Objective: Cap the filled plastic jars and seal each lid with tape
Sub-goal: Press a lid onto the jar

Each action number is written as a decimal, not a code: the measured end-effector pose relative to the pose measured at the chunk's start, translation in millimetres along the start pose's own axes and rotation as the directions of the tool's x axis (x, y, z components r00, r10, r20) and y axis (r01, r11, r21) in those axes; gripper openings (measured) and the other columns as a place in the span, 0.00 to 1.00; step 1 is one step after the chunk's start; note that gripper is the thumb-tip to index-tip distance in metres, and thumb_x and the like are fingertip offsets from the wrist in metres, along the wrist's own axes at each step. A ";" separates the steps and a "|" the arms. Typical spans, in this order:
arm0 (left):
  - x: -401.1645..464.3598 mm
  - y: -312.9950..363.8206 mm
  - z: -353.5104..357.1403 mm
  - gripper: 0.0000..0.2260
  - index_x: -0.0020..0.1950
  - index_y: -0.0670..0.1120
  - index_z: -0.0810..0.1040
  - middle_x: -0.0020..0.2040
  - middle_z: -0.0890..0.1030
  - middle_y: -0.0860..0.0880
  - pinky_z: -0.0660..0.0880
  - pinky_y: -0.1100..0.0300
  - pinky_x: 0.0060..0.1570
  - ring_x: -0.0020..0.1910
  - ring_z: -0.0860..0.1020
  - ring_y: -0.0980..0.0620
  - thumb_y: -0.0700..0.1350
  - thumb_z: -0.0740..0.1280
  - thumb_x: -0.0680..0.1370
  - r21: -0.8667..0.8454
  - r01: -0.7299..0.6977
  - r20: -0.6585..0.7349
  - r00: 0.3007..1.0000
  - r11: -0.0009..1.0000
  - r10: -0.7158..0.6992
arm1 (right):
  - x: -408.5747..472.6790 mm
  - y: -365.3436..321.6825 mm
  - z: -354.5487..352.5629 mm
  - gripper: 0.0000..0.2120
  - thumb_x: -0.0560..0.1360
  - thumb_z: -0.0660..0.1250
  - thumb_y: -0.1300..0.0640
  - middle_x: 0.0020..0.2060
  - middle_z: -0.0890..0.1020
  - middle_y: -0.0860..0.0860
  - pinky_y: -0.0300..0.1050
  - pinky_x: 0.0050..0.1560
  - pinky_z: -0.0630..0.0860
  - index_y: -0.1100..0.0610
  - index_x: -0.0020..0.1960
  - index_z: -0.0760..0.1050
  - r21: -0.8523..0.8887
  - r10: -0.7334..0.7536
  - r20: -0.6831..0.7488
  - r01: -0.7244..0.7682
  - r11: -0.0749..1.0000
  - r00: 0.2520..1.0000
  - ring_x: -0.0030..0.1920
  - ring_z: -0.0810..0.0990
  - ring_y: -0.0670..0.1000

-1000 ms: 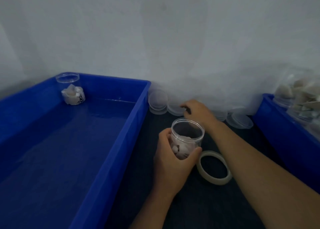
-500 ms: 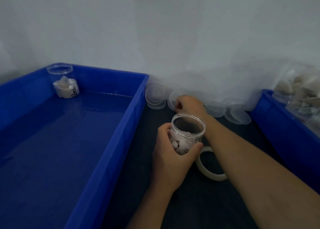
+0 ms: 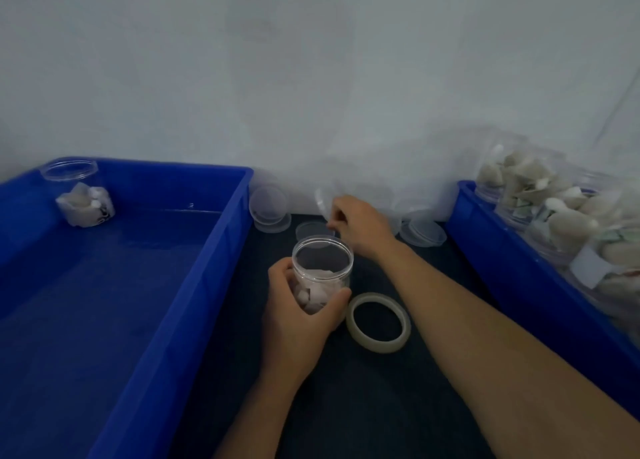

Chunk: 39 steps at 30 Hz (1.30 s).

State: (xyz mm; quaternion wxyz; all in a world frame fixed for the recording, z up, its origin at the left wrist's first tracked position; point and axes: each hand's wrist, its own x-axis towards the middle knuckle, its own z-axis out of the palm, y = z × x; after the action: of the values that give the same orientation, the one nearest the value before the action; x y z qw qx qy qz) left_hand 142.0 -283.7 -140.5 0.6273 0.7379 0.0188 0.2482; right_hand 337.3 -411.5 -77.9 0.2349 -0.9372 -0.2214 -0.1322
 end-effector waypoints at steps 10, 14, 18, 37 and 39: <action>-1.6 2.0 -1.2 0.35 0.68 0.71 0.67 0.62 0.78 0.68 0.78 0.64 0.53 0.59 0.80 0.67 0.66 0.79 0.64 0.026 -0.001 -0.003 1.000 1.000 0.001 | -88.6 -22.2 -36.9 0.04 0.83 0.69 0.58 0.46 0.85 0.55 0.55 0.52 0.86 0.56 0.52 0.74 0.713 0.317 -0.301 -0.009 0.701 0.900 0.48 0.87 0.53; -2.3 1.1 0.9 0.37 0.73 0.69 0.67 0.66 0.74 0.67 0.74 0.65 0.58 0.65 0.74 0.67 0.66 0.79 0.67 0.145 -0.055 -0.047 0.997 0.988 0.062 | -127.7 -54.4 -51.8 0.10 0.84 0.68 0.61 0.49 0.86 0.65 0.50 0.50 0.85 0.67 0.60 0.75 0.975 0.465 -0.187 0.107 0.192 0.865 0.50 0.88 0.60; -4.5 5.2 -0.8 0.48 0.82 0.67 0.56 0.74 0.67 0.66 0.67 0.69 0.62 0.71 0.67 0.71 0.65 0.80 0.69 0.152 -0.072 -0.051 0.995 0.986 0.080 | -161.1 -75.3 -56.3 0.06 0.84 0.67 0.59 0.46 0.87 0.61 0.46 0.47 0.84 0.62 0.56 0.79 0.995 0.455 -0.054 0.084 -0.045 0.889 0.50 0.89 0.60; -9.3 18.7 -1.4 0.27 0.77 0.54 0.70 0.67 0.76 0.59 0.77 0.62 0.62 0.69 0.77 0.53 0.59 0.70 0.80 0.081 -0.240 -0.053 0.968 0.967 0.245 | -184.8 -83.7 -33.0 0.10 0.82 0.71 0.50 0.49 0.89 0.56 0.41 0.39 0.82 0.56 0.55 0.85 0.974 0.460 0.215 -0.222 -0.040 0.862 0.47 0.89 0.52; -9.3 18.7 -1.2 0.26 0.76 0.54 0.71 0.67 0.77 0.59 0.76 0.64 0.62 0.68 0.78 0.54 0.57 0.70 0.80 0.072 -0.237 -0.057 0.969 0.969 0.241 | -184.8 -82.7 -32.1 0.10 0.81 0.72 0.50 0.48 0.89 0.55 0.40 0.37 0.82 0.56 0.56 0.85 0.966 0.464 0.245 -0.256 -0.041 0.851 0.46 0.88 0.52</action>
State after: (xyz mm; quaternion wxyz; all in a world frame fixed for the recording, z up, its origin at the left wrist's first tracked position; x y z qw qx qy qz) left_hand 128.1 -289.8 -126.0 0.5675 0.7462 -0.0418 0.3455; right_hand 133.1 -427.3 -83.9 0.8434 -0.5348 0.0223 0.0468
